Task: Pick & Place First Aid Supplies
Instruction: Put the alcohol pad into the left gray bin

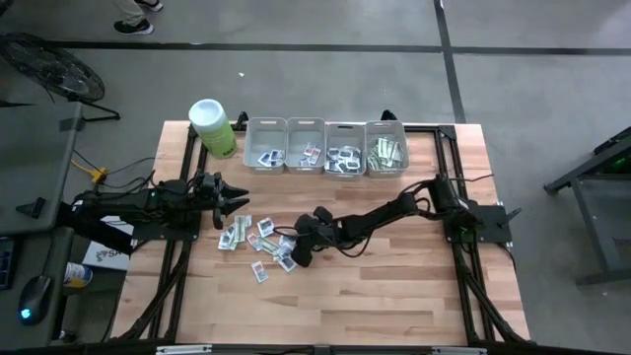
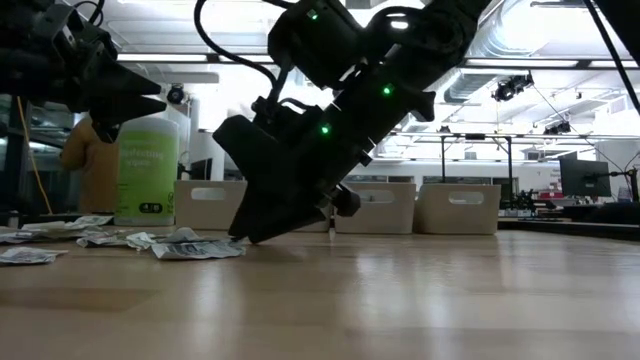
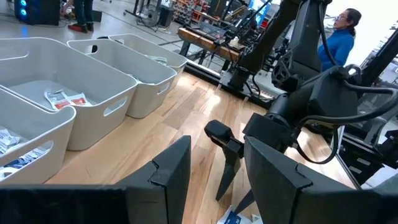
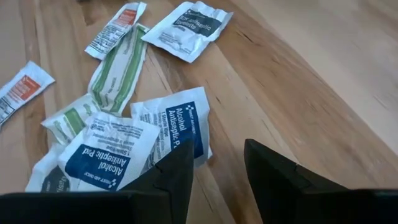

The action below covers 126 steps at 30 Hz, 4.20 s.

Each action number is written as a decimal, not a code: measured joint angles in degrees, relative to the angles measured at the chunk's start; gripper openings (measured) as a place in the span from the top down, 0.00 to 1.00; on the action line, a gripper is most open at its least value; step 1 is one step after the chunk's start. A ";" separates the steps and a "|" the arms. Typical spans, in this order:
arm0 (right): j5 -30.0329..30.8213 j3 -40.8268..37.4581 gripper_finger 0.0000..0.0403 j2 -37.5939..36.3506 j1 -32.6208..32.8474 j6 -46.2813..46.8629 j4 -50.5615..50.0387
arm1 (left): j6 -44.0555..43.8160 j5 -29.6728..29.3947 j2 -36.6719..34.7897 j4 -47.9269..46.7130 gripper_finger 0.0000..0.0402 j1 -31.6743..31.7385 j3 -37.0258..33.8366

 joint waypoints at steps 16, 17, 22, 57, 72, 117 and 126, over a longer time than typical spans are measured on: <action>-2.84 -0.02 0.69 0.00 0.26 -2.42 0.76 | 0.02 -0.06 0.00 0.00 0.63 0.00 0.01; -2.80 -0.02 0.71 0.00 0.39 -2.69 0.78 | 0.02 -0.07 0.00 0.00 0.63 0.00 0.01; -3.05 -0.07 0.79 0.00 0.51 -3.98 0.76 | 0.00 -0.09 0.00 0.00 0.63 0.00 0.01; 2.52 2.33 1.00 -0.57 -5.76 -26.21 16.38 | 0.01 -0.11 0.00 0.00 0.63 -0.01 0.00; 5.82 13.83 1.00 -0.69 -16.65 -50.83 8.81 | 0.01 -0.11 0.00 0.00 0.63 0.00 0.01; -5.19 14.10 0.62 2.46 -26.09 -46.20 12.16 | 0.00 0.24 0.02 0.00 0.63 -0.02 0.01; -11.74 14.14 0.54 -0.72 -22.47 -37.51 5.89 | 0.00 0.22 0.02 -0.02 0.63 -0.01 0.01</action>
